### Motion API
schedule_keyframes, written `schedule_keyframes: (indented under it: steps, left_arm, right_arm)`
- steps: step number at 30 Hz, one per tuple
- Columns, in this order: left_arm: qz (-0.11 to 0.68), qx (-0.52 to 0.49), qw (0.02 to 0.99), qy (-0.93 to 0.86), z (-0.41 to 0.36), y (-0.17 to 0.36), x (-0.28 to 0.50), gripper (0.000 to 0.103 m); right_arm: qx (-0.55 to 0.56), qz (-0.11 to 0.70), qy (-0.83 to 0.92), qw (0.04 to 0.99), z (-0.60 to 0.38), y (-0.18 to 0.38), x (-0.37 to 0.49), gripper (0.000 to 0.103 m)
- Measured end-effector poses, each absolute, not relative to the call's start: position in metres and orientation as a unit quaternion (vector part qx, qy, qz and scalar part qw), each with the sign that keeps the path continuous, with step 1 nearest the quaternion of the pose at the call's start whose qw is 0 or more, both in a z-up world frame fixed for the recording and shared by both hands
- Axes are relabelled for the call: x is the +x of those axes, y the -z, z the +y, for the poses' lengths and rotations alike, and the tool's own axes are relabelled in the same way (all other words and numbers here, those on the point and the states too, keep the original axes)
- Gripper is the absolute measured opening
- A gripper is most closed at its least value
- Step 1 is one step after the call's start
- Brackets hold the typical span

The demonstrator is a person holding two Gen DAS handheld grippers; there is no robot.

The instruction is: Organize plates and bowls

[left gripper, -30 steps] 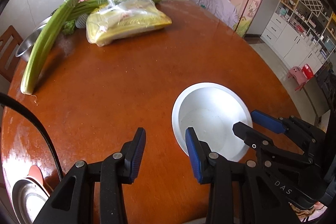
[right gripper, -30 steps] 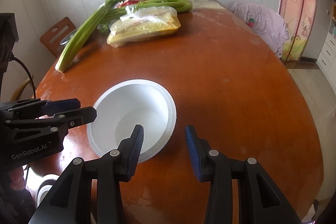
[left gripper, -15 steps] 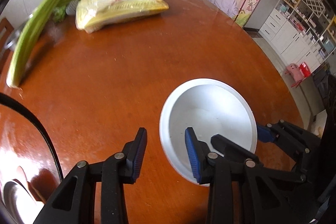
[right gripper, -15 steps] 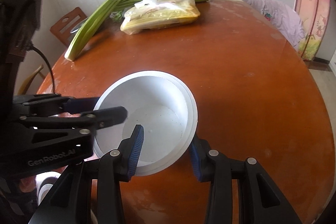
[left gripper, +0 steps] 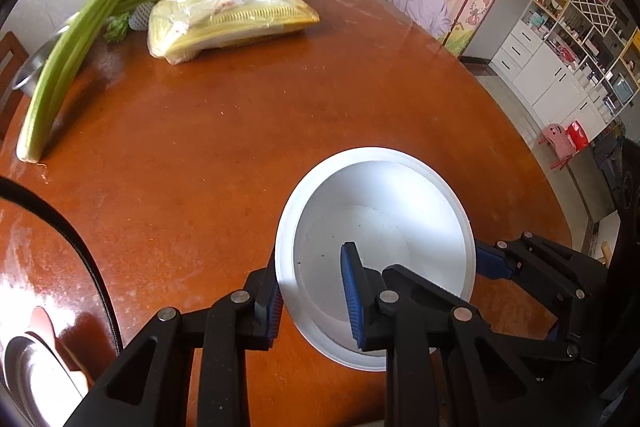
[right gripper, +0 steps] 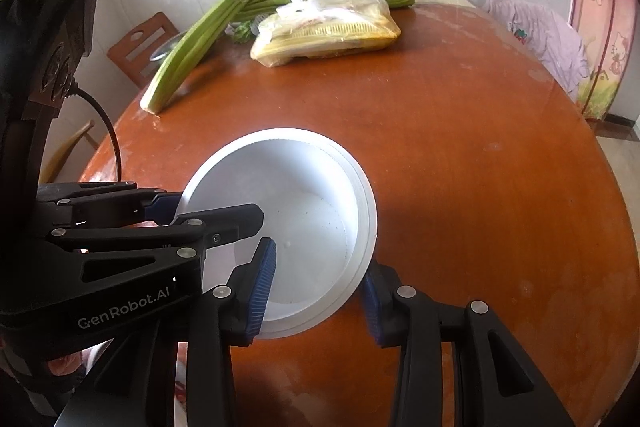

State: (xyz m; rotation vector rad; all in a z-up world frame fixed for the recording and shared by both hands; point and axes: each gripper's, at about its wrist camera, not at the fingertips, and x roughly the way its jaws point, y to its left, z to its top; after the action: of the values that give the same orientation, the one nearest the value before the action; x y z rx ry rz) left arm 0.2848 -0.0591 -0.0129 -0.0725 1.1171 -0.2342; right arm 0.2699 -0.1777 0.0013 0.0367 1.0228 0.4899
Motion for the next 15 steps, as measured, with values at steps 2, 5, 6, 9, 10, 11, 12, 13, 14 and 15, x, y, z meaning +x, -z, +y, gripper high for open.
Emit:
schedule_keyframes:
  steps: [2,5,6,9,10,11,12,13,14,15]
  left_arm:
    - [0.522,-0.031,0.845,0.109,-0.058,0.008,0.280,0.026]
    - [0.511,-0.025,0.853,0.106,-0.057,-0.002,0.271,0.026]
    - [0.508,-0.025,0.855,0.105,-0.057,-0.005,0.268,0.026]
    - [0.498,-0.025,0.861,0.102,-0.055,-0.013,0.260,0.026]
    - [0.495,-0.025,0.863,0.101,-0.054,-0.015,0.257,0.026]
    - [0.493,-0.025,0.864,0.100,-0.053,-0.017,0.254,0.026]
    - [0.490,-0.023,0.866,0.098,-0.052,-0.020,0.251,0.026]
    - [0.488,-0.021,0.867,0.096,-0.051,-0.022,0.248,0.026]
    - [0.484,-0.019,0.870,0.094,-0.051,-0.025,0.244,0.026]
    - [0.482,-0.019,0.871,0.093,-0.050,-0.027,0.241,0.026]
  right_arm:
    - [0.016,0.480,-0.234,0.845,-0.177,-0.006,0.266,0.042]
    - [0.015,0.470,-0.237,0.850,-0.176,-0.014,0.258,0.042]
    - [0.015,0.467,-0.238,0.851,-0.175,-0.016,0.255,0.042]
    - [0.013,0.458,-0.241,0.855,-0.173,-0.024,0.248,0.042]
    - [0.011,0.456,-0.242,0.856,-0.172,-0.027,0.245,0.042]
    - [0.011,0.454,-0.243,0.857,-0.172,-0.028,0.242,0.042]
    - [0.009,0.452,-0.245,0.858,-0.170,-0.031,0.239,0.042]
    - [0.007,0.449,-0.246,0.859,-0.169,-0.033,0.236,0.042]
    - [0.006,0.447,-0.247,0.859,-0.169,-0.035,0.234,0.042]
    - [0.006,0.445,-0.249,0.860,-0.168,-0.038,0.231,0.042]
